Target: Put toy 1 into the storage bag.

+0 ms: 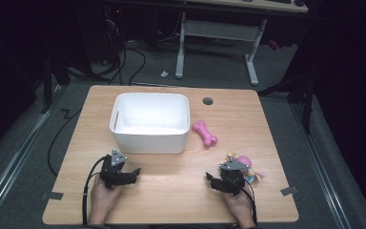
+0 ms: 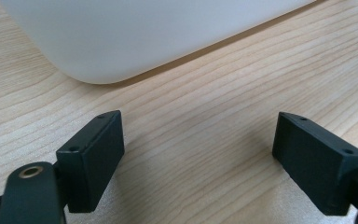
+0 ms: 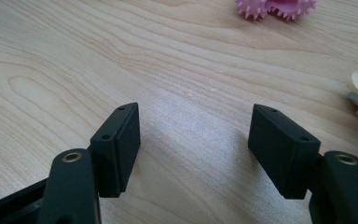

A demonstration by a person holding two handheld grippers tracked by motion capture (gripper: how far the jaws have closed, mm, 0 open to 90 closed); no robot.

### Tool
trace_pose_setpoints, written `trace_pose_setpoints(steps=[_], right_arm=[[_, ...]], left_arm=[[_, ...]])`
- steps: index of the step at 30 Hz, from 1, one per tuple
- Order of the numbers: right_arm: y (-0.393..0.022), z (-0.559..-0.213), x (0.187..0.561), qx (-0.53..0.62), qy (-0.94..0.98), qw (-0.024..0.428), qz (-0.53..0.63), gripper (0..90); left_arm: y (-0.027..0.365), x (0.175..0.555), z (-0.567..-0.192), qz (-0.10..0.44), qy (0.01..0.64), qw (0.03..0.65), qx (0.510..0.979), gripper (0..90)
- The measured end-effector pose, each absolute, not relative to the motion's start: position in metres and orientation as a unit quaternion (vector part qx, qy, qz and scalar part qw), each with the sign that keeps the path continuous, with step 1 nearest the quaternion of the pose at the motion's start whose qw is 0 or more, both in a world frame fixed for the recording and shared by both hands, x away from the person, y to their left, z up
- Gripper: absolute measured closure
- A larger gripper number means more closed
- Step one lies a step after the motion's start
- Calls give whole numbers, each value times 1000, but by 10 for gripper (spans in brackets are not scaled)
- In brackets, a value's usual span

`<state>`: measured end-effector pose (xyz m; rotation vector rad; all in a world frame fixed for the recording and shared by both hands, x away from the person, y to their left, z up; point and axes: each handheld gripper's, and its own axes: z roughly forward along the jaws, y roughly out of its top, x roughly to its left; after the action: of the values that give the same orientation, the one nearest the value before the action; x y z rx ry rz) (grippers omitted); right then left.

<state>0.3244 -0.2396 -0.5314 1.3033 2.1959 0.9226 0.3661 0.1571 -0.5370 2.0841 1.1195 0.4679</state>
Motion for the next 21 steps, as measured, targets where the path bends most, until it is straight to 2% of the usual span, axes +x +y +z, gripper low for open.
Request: trace_pose_setpoints(steps=[14, 21], right_arm=[[-240, -531, 325, 467, 792, 212, 332, 341], [-240, -531, 325, 463, 795, 207, 332, 310]], left_arm=[[157, 366, -537, 182, 435, 357, 807, 178], [157, 366, -537, 182, 435, 357, 806, 178]])
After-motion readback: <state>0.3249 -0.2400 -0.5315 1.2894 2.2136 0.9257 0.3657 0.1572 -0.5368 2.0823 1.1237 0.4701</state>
